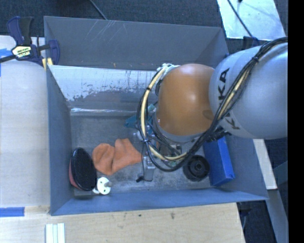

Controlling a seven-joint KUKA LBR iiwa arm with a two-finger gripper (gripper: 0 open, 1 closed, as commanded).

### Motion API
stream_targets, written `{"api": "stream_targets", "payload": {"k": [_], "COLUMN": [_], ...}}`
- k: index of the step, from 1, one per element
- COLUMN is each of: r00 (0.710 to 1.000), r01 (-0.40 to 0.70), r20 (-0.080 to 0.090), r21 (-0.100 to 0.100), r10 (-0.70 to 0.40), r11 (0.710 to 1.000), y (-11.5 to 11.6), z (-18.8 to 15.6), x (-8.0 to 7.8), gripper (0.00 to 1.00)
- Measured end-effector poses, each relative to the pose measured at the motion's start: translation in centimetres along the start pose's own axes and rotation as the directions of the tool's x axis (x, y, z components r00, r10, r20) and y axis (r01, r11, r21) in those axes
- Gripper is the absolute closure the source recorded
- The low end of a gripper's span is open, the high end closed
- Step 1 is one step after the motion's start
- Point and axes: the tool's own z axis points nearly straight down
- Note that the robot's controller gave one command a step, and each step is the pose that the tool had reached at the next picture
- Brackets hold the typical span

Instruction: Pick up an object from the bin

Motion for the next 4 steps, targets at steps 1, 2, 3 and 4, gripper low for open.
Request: {"api": "stream_targets", "payload": {"k": [1,2,3,4], "r00": [1.0,0.996,0.993,0.99], "r01": [-0.003,0.093,0.119,-0.144], "r20": [0.008,0.012,0.004,0.01], "r21": [-0.001,0.0,0.001,-0.003], "r10": [0.003,-0.093,-0.119,0.144], "r11": [1.0,0.996,0.993,0.99], "y": [-0.1,1.3,1.6,3.7], "z": [-0.4,5.7,6.8,6.9], "x": [-0.2,-1.9,-2.1,-2.7], "gripper": [0.0,0.0,0.0,0.0]}}
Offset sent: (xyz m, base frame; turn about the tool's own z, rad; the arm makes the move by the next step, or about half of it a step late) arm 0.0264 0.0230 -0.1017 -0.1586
